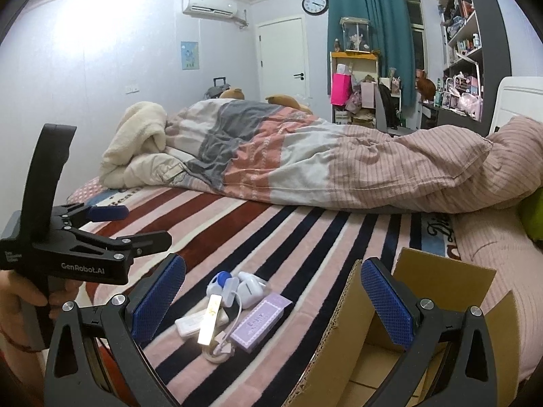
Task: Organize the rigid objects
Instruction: 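Reach the right gripper toward the gold lipstick tube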
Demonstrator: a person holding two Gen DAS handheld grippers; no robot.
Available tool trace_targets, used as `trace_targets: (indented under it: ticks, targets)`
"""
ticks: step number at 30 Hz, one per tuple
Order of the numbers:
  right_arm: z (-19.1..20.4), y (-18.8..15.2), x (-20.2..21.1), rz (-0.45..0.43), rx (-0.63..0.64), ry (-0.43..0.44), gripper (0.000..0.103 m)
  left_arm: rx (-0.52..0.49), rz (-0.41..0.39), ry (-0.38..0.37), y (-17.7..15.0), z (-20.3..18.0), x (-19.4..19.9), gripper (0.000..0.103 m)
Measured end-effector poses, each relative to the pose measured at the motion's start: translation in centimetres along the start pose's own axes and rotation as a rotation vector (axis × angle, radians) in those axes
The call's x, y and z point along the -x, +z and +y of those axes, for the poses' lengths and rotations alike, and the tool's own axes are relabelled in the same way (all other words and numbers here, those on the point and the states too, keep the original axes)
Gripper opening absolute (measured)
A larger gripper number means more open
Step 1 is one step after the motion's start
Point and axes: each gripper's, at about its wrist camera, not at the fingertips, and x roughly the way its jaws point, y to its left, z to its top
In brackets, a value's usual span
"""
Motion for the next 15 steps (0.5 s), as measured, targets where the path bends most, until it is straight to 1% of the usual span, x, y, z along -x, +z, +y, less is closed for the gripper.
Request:
trace_targets:
  ticks: [7, 8, 15]
  targets:
    - [-0.61, -0.10, 0.02, 0.004, -0.027, -0.007, 0.103, 0.001, 0.001, 0.006, -0.38, -0.18, 0.17, 0.103]
    - [-0.75, -0.15, 0.02, 0.006, -0.031, -0.007, 0.103, 0.005, 0.000, -0.001, 0.02, 0.25, -0.08, 0.103]
    - [-0.85, -0.39, -0.01, 0.016, -0.040, -0.004, 0.103, 0.002, 0.000, -0.003, -0.04, 0.35, -0.16, 0.103]
